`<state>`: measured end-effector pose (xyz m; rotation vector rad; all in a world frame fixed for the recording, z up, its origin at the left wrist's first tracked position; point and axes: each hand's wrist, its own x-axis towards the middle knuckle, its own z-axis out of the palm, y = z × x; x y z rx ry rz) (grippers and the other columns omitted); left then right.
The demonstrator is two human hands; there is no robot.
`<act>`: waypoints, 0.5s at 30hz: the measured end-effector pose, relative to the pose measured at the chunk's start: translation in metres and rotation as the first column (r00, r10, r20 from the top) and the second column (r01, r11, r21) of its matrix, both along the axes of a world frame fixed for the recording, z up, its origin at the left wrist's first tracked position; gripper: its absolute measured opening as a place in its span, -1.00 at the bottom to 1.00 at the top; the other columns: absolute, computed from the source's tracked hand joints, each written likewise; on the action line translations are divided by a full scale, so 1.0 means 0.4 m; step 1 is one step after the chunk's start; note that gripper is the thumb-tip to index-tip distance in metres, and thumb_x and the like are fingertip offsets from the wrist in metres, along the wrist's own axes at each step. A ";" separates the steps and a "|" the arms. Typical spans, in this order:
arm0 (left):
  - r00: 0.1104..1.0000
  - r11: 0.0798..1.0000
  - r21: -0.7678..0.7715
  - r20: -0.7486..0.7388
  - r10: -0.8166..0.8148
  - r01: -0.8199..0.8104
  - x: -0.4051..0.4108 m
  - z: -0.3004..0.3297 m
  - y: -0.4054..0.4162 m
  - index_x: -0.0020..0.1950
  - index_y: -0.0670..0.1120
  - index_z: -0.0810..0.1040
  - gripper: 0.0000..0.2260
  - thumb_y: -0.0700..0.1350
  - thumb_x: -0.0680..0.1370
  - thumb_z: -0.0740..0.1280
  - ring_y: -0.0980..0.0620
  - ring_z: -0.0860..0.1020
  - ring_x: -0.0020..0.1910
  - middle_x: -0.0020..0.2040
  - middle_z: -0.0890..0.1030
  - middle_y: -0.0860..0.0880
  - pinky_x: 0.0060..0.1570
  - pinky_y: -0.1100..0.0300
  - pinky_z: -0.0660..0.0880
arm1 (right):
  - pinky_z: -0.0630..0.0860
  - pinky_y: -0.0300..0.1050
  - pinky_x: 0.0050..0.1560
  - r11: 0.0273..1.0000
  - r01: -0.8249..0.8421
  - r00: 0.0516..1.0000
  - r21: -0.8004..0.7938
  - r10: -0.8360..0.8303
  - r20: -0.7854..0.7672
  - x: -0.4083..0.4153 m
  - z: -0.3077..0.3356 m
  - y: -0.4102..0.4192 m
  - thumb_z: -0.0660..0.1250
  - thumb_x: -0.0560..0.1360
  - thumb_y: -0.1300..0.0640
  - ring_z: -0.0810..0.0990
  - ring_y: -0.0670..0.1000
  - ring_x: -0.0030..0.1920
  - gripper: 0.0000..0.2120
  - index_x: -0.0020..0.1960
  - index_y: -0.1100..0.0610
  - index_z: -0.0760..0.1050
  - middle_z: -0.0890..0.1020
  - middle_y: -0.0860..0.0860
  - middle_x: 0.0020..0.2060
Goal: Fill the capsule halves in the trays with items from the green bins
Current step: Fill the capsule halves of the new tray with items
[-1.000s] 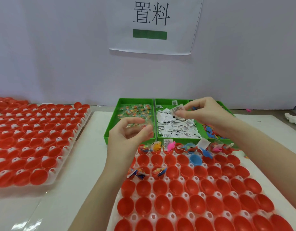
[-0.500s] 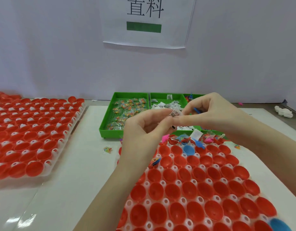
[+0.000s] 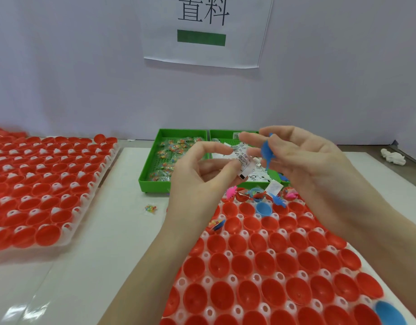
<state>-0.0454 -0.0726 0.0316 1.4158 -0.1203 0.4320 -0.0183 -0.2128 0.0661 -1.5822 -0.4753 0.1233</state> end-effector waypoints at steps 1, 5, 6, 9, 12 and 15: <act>1.000 1.000 -0.024 -0.003 -0.018 0.018 -0.001 0.002 -0.003 -0.13 -0.09 0.53 -0.86 -0.31 0.45 0.38 0.13 0.65 -0.32 -0.29 0.68 0.01 -0.32 0.41 0.51 | 0.41 -0.14 0.12 0.999 0.020 1.000 0.031 -0.020 0.002 -0.005 -0.004 0.004 0.24 0.32 0.00 0.63 -0.16 0.00 -0.74 -0.03 0.07 0.48 0.69 -0.13 -0.08; 0.995 0.988 -0.120 0.006 -0.097 0.097 -0.010 0.011 -0.014 -0.14 -0.12 0.53 -0.87 -0.33 0.44 0.38 0.12 0.65 -0.34 -0.32 0.68 -0.02 -0.32 0.38 0.52 | 0.36 -0.09 0.08 0.990 0.057 0.996 0.129 -0.047 -0.074 -0.017 -0.019 0.017 0.26 0.31 -0.01 0.61 -0.18 0.04 -0.80 -0.10 0.04 0.48 0.68 -0.14 -0.03; 0.994 0.986 -0.126 0.011 -0.109 0.109 -0.011 0.012 -0.015 -0.14 -0.12 0.53 -0.87 -0.33 0.44 0.38 0.12 0.65 -0.34 -0.33 0.68 -0.02 -0.32 0.38 0.52 | 0.36 -0.08 0.11 0.987 0.056 0.994 0.149 -0.041 -0.104 -0.018 -0.022 0.018 0.27 0.30 0.00 0.60 -0.18 0.05 -0.80 -0.11 0.03 0.50 0.67 -0.15 -0.01; 0.991 0.985 -0.109 0.023 -0.134 0.135 -0.015 0.015 -0.017 -0.14 -0.10 0.53 -0.86 -0.33 0.44 0.37 0.12 0.64 -0.36 -0.34 0.67 -0.01 -0.34 0.38 0.51 | 0.37 -0.07 0.16 0.984 0.088 0.983 0.154 -0.062 -0.170 -0.012 -0.033 0.019 0.32 0.26 -0.02 0.59 -0.17 0.06 -0.75 -0.09 0.01 0.59 0.67 -0.17 -0.02; 0.988 0.980 -0.128 0.013 -0.153 0.153 -0.012 0.011 -0.013 -0.15 -0.09 0.53 -0.83 -0.36 0.44 0.35 0.12 0.64 -0.36 -0.34 0.67 -0.02 -0.33 0.38 0.52 | 0.38 0.00 0.19 0.978 0.116 0.970 0.173 -0.074 -0.230 -0.005 -0.043 0.018 0.37 0.19 -0.02 0.62 -0.14 -0.07 -0.76 -0.18 -0.01 0.66 0.69 -0.12 -0.17; 0.990 0.986 -0.079 0.011 -0.144 0.144 -0.010 0.004 -0.011 -0.13 -0.07 0.55 -0.81 -0.36 0.44 0.36 0.10 0.65 -0.32 -0.30 0.69 -0.04 -0.31 0.35 0.54 | 0.44 -0.06 0.11 0.974 0.164 0.971 0.159 -0.131 -0.198 -0.002 -0.055 0.018 0.39 0.14 -0.01 0.63 -0.16 -0.18 -0.78 -0.24 -0.03 0.68 0.70 -0.09 -0.25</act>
